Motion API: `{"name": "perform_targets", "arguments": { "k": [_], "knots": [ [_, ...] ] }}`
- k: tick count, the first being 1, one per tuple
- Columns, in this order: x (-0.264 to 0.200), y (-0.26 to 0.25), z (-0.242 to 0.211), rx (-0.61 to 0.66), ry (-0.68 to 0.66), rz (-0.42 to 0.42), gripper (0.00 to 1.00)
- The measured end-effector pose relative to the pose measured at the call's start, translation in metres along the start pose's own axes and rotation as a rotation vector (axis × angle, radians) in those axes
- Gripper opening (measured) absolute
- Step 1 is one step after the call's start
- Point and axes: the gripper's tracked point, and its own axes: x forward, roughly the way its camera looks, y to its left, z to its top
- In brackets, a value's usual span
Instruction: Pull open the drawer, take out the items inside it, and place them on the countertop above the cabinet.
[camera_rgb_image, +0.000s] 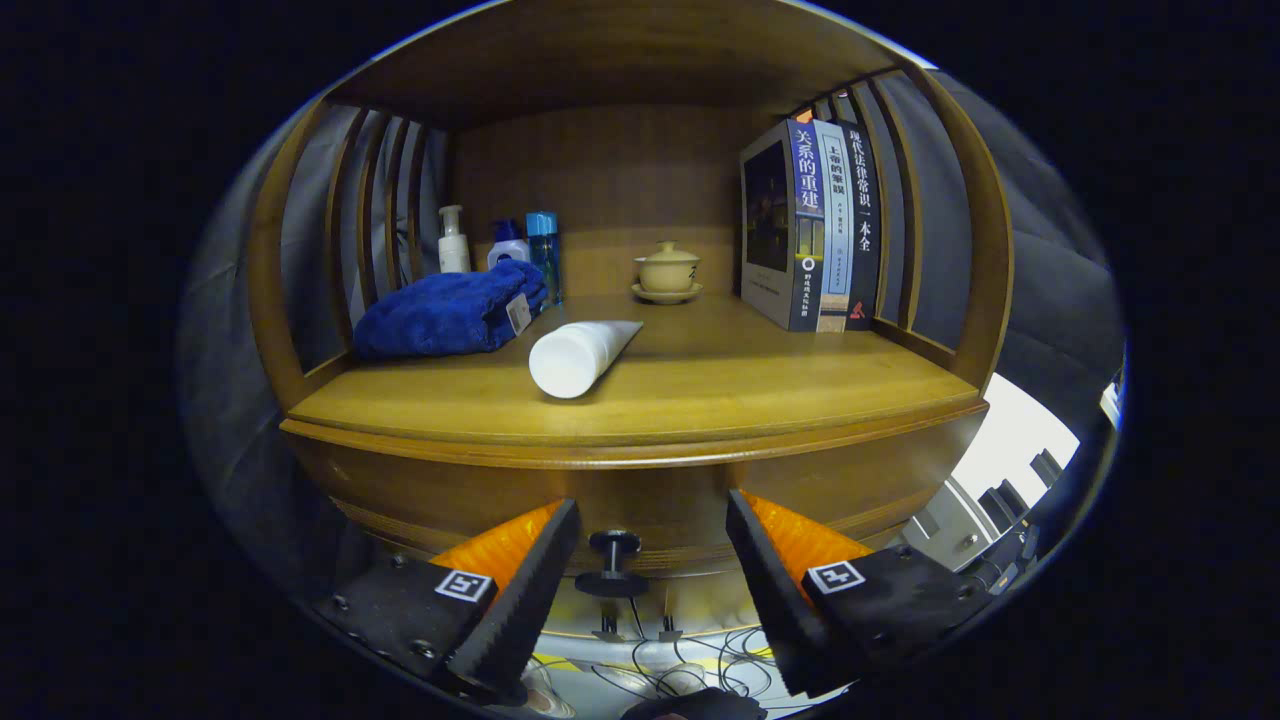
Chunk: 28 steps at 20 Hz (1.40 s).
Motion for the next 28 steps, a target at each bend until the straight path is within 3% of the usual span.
{"name": "perform_targets", "arguments": {
  "k": [7,13,19,28],
  "knots": [
    [-0.017,-0.006,0.012,0.097,-0.007,-0.008,0.99],
    [-0.059,-0.037,0.104,0.173,-0.181,-0.022,0.99],
    [-0.092,-0.073,0.185,0.121,-0.324,-0.091,0.98],
    [-0.128,-0.084,0.177,0.137,-0.272,-0.149,0.98]
  ]
}}
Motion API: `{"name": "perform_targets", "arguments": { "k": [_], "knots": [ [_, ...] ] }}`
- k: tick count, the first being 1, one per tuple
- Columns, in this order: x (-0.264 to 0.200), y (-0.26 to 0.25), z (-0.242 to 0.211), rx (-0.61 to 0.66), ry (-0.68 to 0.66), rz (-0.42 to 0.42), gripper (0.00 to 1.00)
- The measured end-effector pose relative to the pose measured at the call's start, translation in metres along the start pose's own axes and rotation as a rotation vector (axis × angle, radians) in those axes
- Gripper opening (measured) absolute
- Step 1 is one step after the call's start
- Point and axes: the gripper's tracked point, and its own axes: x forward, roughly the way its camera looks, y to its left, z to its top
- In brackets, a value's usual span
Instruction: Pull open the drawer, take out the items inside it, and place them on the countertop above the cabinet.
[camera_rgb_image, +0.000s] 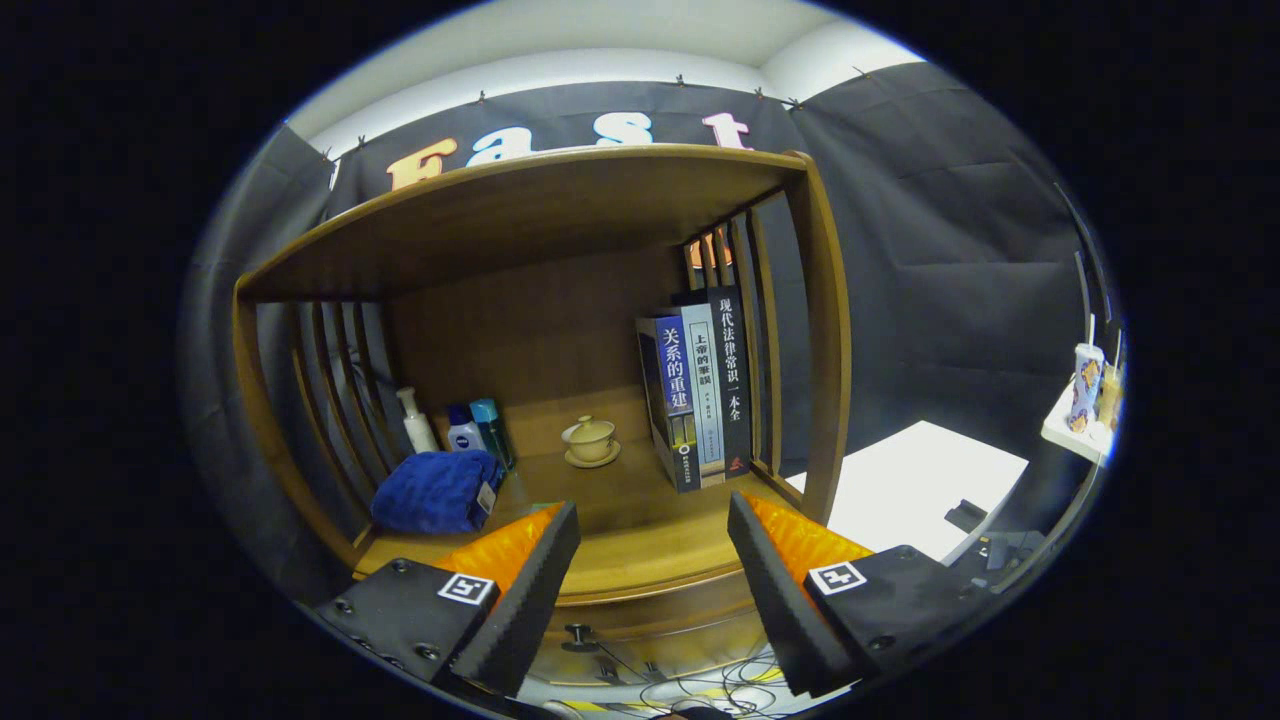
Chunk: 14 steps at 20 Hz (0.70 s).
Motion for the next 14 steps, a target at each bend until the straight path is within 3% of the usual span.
{"name": "perform_targets", "arguments": {
  "k": [14],
  "knots": [
    [-0.008,-0.011,-0.001,0.027,-0.007,-0.016,0.98]
  ]
}}
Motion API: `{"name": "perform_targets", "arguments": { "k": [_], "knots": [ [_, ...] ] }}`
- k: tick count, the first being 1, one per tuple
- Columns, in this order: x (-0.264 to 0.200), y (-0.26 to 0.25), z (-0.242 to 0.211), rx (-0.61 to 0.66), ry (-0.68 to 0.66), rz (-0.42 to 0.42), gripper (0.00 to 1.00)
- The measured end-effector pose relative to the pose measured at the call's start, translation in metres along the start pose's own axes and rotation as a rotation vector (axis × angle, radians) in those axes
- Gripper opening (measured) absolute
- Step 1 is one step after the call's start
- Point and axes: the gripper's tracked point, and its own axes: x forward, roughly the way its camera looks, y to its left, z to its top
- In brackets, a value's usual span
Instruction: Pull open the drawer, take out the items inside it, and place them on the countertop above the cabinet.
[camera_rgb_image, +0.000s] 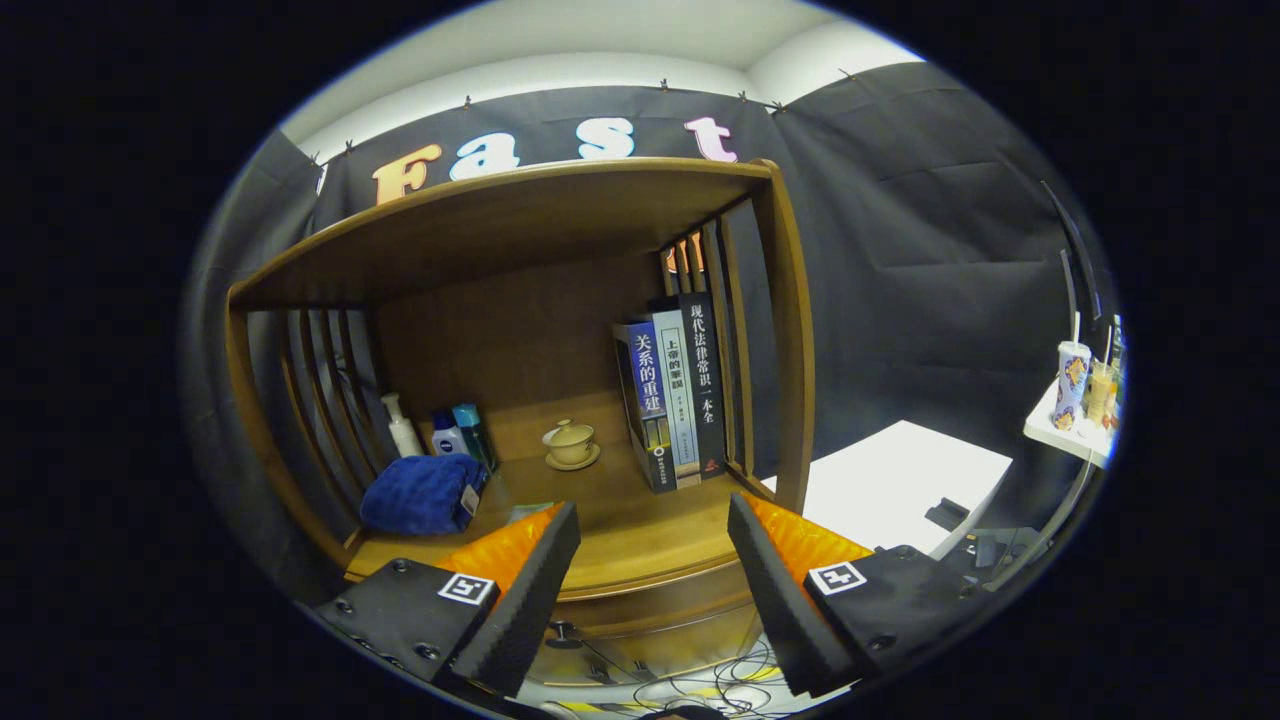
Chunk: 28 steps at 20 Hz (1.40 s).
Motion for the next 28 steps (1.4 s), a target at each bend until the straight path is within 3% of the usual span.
{"name": "perform_targets", "arguments": {
  "k": [28],
  "knots": [
    [0.002,0.003,-0.008,-0.011,0.017,0.01,0.98]
  ]
}}
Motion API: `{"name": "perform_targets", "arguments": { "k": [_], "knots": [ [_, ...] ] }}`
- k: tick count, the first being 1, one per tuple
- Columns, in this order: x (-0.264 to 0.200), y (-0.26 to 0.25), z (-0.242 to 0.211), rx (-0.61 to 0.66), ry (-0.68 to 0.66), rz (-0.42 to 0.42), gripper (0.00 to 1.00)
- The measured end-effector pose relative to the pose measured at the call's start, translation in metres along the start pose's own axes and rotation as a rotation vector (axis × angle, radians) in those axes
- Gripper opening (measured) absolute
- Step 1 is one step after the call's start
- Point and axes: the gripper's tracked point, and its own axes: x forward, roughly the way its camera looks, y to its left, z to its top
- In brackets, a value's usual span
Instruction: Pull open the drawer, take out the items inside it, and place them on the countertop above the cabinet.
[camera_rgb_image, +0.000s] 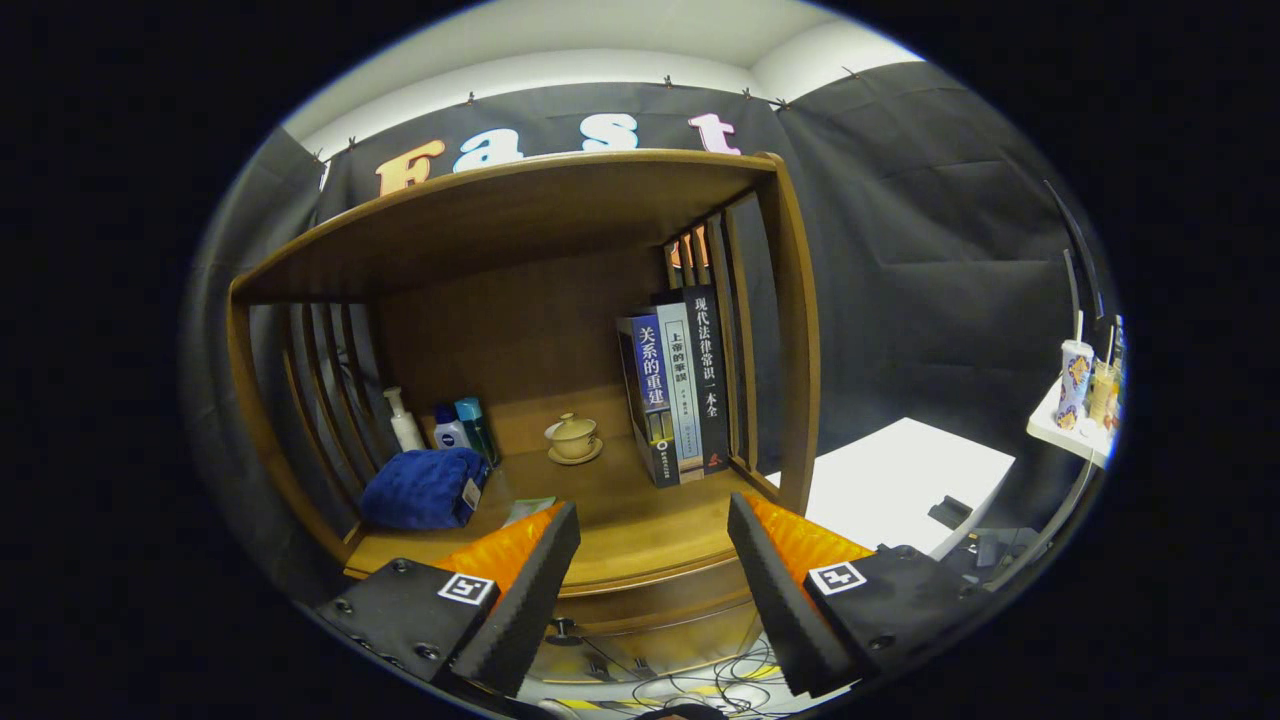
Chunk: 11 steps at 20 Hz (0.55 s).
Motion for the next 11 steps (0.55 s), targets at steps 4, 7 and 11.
{"name": "perform_targets", "arguments": {
  "k": [4,7,11],
  "knots": [
    [-0.0001,-0.0025,0.0025,0.0,-0.01,-0.006,0.98],
    [-0.0015,-0.0088,0.0063,0.004,-0.025,-0.024,0.98],
    [0.0005,-0.0071,0.0035,0.017,-0.021,-0.017,0.98]
  ]
}}
